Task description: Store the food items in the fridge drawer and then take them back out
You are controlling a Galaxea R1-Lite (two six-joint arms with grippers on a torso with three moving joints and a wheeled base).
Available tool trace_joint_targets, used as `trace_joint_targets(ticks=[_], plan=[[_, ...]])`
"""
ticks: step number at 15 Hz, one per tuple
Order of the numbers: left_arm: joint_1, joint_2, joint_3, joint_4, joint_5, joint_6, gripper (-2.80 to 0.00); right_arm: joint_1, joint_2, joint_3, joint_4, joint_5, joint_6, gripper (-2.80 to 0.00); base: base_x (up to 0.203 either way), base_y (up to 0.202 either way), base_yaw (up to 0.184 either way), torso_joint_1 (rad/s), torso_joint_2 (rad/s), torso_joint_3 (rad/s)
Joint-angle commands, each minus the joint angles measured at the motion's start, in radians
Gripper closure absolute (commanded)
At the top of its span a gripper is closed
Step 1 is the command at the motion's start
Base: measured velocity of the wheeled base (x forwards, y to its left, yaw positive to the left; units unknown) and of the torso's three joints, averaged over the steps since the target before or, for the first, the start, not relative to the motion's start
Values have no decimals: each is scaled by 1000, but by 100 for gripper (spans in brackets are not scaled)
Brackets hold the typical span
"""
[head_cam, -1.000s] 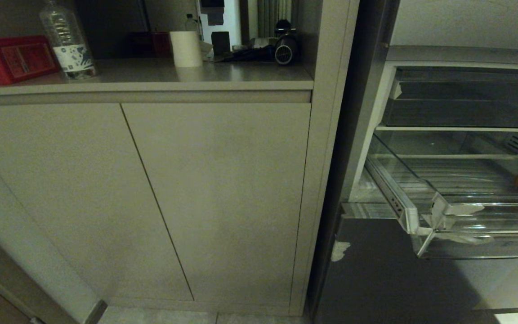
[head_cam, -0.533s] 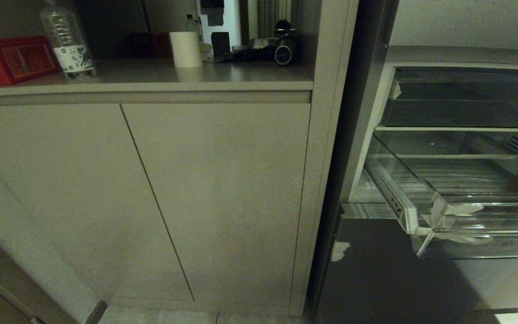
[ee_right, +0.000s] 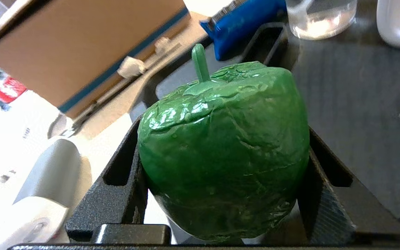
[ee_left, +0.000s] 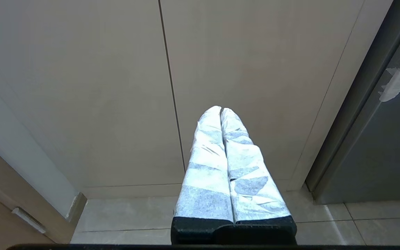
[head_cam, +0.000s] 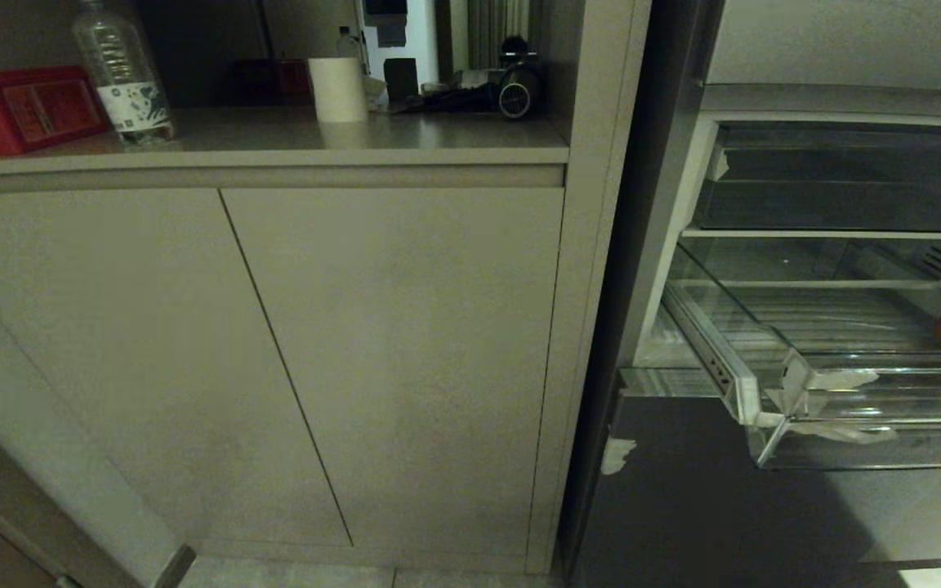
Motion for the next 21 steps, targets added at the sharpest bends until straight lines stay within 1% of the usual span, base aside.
trace_joint_targets(ticks=[1,7,10,12,14,15,18,19,21], plan=[[0,0,0,0,0,0,0,7,18,0,-6,-1,1,-280,0,0,0,0,0,0],[0,1,0,0,0,0,0,9,46,-42,-6,-9,-1,-280,0,0,0,0,0,0],[0,0,0,0,0,0,0,5,30,-41,-6,-7,13,-280,0,0,0,0,0,0],[0,0,0,0,-1,0,0,-10,-22,-30,-2,-1,39,-280,0,0,0,0,0,0],[0,1,0,0,0,0,0,-30,-108,27,0,15,63,-280,0,0,0,0,0,0],[0,0,0,0,0,0,0,-46,-172,83,0,43,69,-280,0,0,0,0,0,0],[0,0,0,0,0,0,0,-95,-385,306,1,198,75,-280,0,0,0,0,0,0],[0,1,0,0,0,0,0,-107,-460,380,1,242,76,0,0,0,0,0,0,0],[0,1,0,-1,-1,0,0,-121,-606,498,-2,302,79,0,0,0,0,0,0,0]])
